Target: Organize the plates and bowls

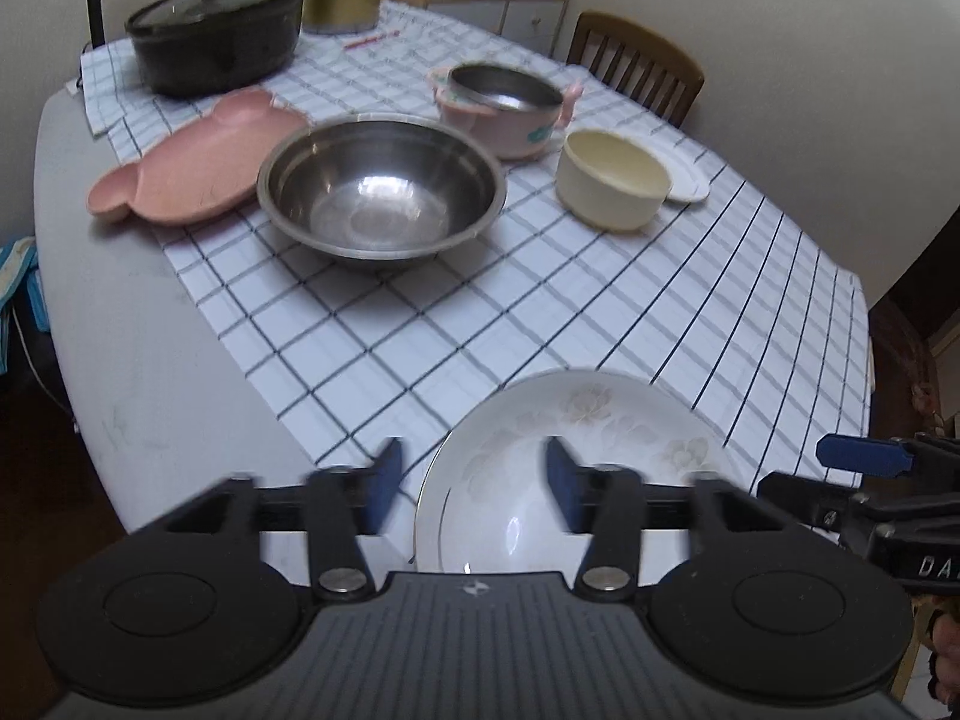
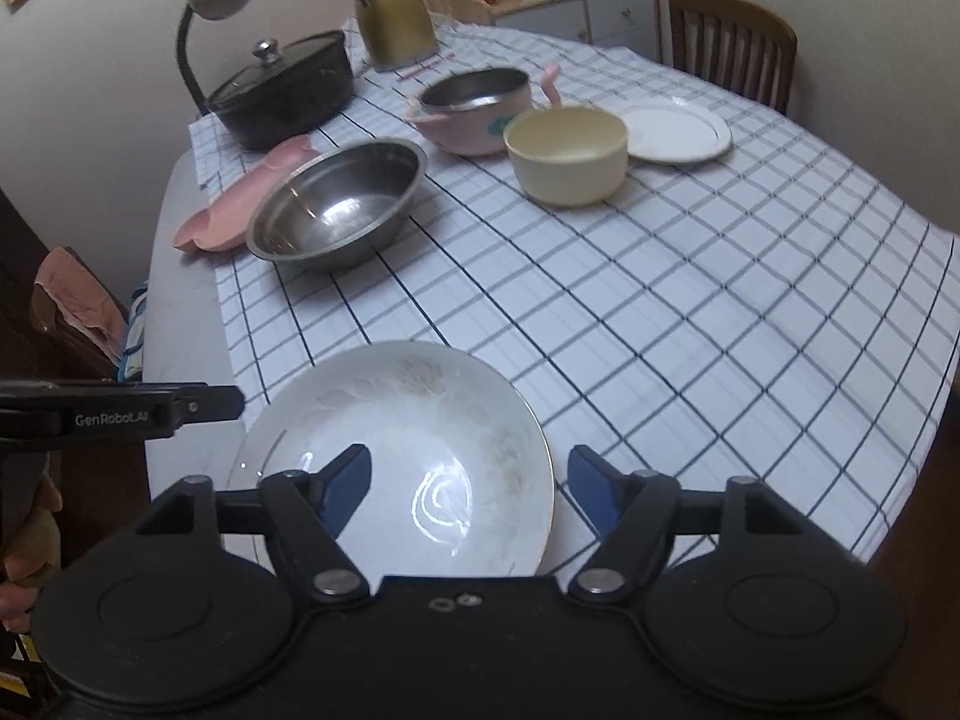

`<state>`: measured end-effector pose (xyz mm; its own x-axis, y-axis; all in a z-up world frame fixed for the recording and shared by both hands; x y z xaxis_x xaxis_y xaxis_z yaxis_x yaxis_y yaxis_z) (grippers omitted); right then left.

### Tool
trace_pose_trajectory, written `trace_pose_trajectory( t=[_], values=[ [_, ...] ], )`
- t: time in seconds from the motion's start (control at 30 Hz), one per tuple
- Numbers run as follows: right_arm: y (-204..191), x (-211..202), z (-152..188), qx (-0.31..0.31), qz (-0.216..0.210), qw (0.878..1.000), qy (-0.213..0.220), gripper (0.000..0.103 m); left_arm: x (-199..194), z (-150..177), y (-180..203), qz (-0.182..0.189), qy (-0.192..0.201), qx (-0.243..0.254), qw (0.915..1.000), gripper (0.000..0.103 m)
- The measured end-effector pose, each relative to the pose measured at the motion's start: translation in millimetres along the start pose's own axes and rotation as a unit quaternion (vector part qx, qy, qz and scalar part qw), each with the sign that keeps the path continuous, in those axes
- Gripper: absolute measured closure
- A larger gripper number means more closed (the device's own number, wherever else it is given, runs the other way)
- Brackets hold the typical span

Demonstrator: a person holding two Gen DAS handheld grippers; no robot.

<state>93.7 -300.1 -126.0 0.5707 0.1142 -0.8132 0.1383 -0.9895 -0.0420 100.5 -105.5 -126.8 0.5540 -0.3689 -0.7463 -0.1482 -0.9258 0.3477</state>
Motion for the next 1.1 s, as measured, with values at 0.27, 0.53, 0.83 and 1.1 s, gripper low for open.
trace_pose_trajectory(
  t=[0.27, 0.53, 0.83, 1.1],
  values=[
    [-5, -27, -22, -0.033, 0.014, 0.998, 0.058, 0.016, -10, -21, 29, 0.008, 0.025, 0.041, 0.9988, 0.030],
    [16, -41, -53, -0.030, 0.037, 0.994, 0.100, 0.008, -11, -47, 58, 0.011, 0.042, 0.083, 0.9956, 0.030],
    [62, -34, -93, -0.013, 0.062, 0.991, 0.119, 0.003, 15, -92, 91, 0.013, 0.055, 0.100, 0.9933, 0.025],
    [106, -14, -131, -0.012, 0.073, 0.989, 0.130, 0.000, 53, -132, 108, 0.004, 0.062, 0.087, 0.9943, 0.018]
  ],
)
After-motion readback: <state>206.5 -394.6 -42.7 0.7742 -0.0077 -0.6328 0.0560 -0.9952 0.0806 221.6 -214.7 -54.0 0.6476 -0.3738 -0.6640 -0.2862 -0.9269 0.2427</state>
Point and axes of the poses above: each gripper's, at about its wrist camera, not at the fingertips, and x roughly the way its jaws point, y to its right, z to its underside, the point moved 8 cm from there along x, roughly the way its jaws point, and after that the axes turned 13 degrees about z, right-handed, at the moved point
